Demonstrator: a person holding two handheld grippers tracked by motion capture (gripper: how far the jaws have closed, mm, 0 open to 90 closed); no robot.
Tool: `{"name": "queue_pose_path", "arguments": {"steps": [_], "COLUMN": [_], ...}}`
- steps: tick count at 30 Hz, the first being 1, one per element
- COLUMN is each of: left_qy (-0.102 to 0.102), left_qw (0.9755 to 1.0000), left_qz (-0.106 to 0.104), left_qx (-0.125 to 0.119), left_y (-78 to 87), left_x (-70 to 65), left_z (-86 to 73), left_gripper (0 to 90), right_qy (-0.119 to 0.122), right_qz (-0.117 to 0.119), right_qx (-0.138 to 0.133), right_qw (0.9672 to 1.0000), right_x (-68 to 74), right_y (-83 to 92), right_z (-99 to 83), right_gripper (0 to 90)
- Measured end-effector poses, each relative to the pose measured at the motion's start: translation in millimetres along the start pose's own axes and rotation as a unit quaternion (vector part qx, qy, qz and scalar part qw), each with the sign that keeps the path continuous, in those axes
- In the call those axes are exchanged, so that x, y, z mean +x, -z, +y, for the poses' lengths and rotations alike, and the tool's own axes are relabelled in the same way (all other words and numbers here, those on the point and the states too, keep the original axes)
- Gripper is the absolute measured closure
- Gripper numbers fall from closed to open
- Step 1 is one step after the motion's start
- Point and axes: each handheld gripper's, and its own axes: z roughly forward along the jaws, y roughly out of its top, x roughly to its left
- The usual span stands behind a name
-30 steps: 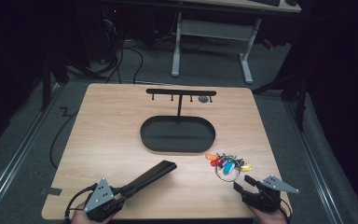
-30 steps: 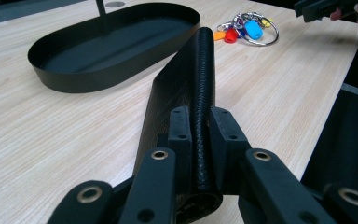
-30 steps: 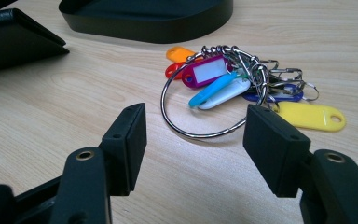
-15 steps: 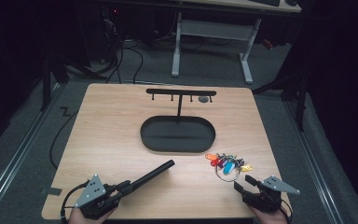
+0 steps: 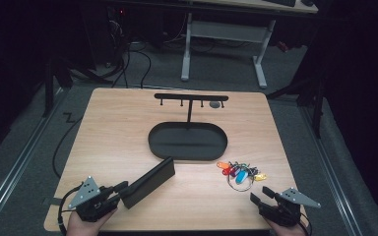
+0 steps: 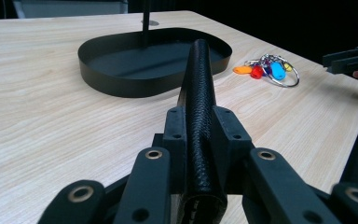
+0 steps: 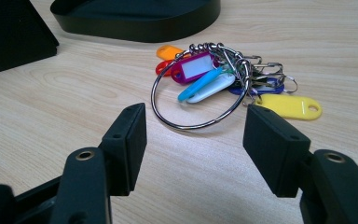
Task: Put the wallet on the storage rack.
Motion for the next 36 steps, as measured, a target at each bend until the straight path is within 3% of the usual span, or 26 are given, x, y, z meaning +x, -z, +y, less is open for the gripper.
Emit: {"name": "queue_pose_path", "arguments": {"steps": [4, 10, 16, 19, 27, 36], "left_qy": [0.003, 0.0, -0.019, -0.031, -0.054, -0.075], "left_qw": [1.0, 0.9998, 0.9991, 0.9983, 0.9951, 0.9922], "left_qz": [-0.003, 0.001, 0.001, 0.01, 0.02, 0.021], "left_qx": [-0.001, 0.019, 0.039, 0.049, 0.081, 0.097], "left_y": [0.2, -6.0, -13.3, -15.4, -23.3, -25.2], "left_x": [0.4, -2.1, -6.7, -8.4, -10.0, -14.8], "left_z": [0.1, -1.5, -3.4, -3.7, -7.1, -3.3], "left_gripper": [75.6, 66.6, 60.8, 58.5, 62.8, 66.1], "right_qy": [-0.002, -0.009, -0.009, -0.008, -0.003, -0.005], "right_qz": [0.0, 0.004, 0.004, 0.004, 0.005, 0.004], "right_qx": [0.001, 0.002, 0.002, 0.002, 0.006, 0.004], "right_qw": [1.0, 0.9999, 0.9999, 1.0, 1.0, 1.0], "right_x": [-0.3, -1.8, -2.7, -2.7, -2.7, -2.2], "right_y": [-0.2, -0.8, -0.9, -1.0, -2.4, -0.7], "right_z": [-0.7, -1.4, -1.9, -2.1, -2.6, -2.9], "right_gripper": [39.9, 39.9, 39.9, 39.9, 39.8, 39.8]}}
